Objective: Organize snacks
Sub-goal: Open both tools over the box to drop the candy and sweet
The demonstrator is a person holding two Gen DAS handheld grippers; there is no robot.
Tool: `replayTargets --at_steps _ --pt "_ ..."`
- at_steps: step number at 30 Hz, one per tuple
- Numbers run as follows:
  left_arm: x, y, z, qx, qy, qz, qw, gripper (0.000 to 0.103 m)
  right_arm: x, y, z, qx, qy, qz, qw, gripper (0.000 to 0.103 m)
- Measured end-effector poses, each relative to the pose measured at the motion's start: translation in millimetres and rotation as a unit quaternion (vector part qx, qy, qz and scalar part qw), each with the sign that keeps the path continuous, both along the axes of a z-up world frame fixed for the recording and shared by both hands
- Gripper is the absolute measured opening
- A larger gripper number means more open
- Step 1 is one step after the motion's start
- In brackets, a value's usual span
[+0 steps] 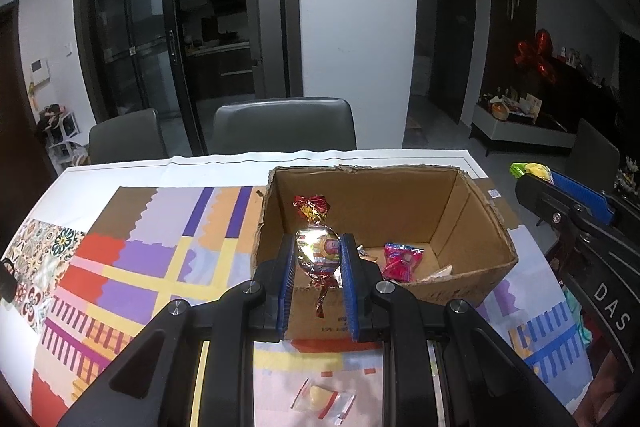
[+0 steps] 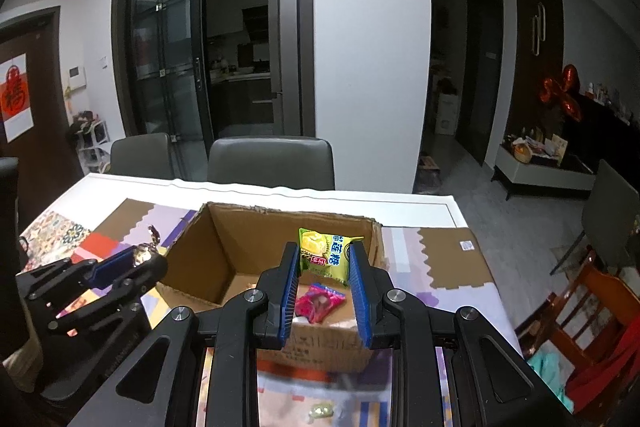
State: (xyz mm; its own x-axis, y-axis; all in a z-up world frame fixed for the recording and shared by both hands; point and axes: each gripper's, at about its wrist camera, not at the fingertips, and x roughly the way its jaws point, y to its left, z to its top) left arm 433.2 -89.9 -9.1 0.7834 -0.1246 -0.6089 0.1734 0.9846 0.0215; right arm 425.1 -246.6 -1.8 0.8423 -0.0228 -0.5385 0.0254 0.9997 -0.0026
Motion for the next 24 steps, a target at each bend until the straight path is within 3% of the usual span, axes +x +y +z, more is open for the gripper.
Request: replayTargets --at_steps 24 --pt "53 -5 -32 0.005 0.023 -0.007 0.9997 0.022 64 -4 -40 0.014 0.039 0.025 0.999 0.026"
